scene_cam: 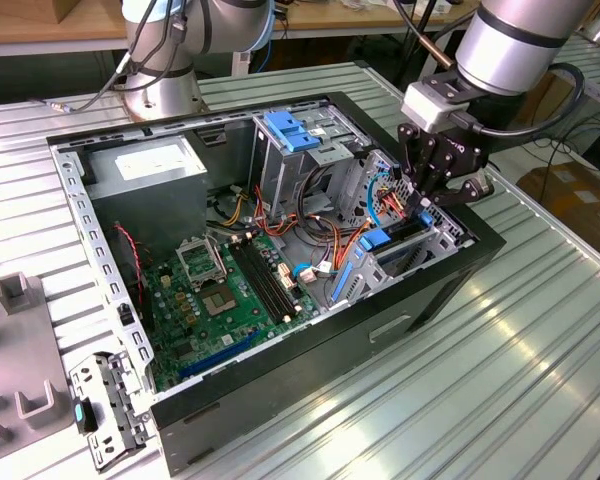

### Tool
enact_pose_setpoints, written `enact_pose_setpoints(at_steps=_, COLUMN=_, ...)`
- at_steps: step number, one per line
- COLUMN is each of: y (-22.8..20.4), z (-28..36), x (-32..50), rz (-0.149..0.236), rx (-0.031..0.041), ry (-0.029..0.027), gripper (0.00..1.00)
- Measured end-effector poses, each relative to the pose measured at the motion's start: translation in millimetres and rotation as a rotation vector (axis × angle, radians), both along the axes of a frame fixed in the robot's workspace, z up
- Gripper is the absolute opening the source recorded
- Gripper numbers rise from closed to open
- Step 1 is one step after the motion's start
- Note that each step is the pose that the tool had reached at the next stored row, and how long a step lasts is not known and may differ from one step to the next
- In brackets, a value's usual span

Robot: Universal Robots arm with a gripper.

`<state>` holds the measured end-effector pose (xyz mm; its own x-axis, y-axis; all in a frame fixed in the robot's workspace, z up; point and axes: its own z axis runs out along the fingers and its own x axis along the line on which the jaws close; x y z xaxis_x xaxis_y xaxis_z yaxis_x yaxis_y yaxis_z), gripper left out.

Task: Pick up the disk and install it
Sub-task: 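Insert the second disk wire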

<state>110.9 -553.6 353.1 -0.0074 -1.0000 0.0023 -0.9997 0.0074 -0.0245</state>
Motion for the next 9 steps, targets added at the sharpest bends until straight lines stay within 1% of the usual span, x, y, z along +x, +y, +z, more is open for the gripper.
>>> enact_pose_setpoints(at_steps=9, y=-0.1, z=0.0, x=-6.5, rz=0.0, rx=0.0001, ry=0.0004, gripper=0.11)
